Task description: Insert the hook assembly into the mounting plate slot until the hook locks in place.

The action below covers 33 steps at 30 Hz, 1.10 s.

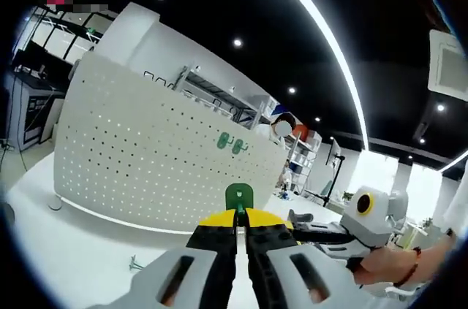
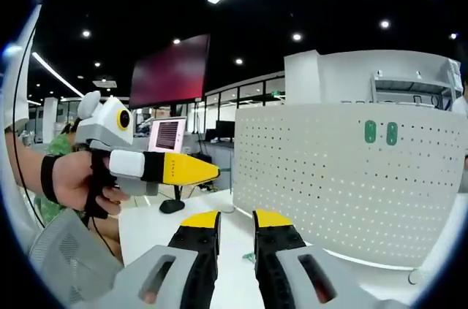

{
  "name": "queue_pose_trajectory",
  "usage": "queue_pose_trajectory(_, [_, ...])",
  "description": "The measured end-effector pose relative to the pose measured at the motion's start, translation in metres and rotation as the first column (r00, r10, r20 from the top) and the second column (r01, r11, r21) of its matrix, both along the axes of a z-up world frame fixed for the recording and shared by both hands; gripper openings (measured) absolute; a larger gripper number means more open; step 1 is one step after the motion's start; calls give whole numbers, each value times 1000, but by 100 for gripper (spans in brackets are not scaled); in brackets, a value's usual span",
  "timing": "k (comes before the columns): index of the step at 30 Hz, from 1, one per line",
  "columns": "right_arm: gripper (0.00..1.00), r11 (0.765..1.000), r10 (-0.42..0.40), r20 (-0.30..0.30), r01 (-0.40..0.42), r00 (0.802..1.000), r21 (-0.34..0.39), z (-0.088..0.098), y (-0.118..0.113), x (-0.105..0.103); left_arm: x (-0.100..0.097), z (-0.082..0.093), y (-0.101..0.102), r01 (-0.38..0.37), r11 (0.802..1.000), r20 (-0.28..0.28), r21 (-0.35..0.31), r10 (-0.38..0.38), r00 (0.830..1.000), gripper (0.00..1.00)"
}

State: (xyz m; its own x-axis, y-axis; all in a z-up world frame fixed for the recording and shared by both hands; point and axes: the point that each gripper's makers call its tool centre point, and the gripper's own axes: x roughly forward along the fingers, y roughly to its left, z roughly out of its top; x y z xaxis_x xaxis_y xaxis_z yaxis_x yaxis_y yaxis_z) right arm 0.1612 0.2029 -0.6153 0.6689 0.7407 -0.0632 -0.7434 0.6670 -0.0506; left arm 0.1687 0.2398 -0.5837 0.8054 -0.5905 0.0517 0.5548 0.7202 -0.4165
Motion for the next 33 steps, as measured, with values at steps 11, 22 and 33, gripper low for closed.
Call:
queue_pose_trajectory(11, [25, 998, -59, -22, 59, 998, 5, -5, -27, -9, 9, 8, -13, -38, 997, 42, 61, 36, 998, 3])
queue_pose_trajectory(22, [30, 995, -104, -39, 104, 994, 1, -13, -51, -15, 30, 9, -18, -114, 976, 76, 187, 102, 992, 3])
queue_pose_trajectory(33, [30, 993, -118, -48, 119, 992, 17, -15, -65, -14, 50, 18, -27, -152, 965, 111, 213, 131, 985, 2])
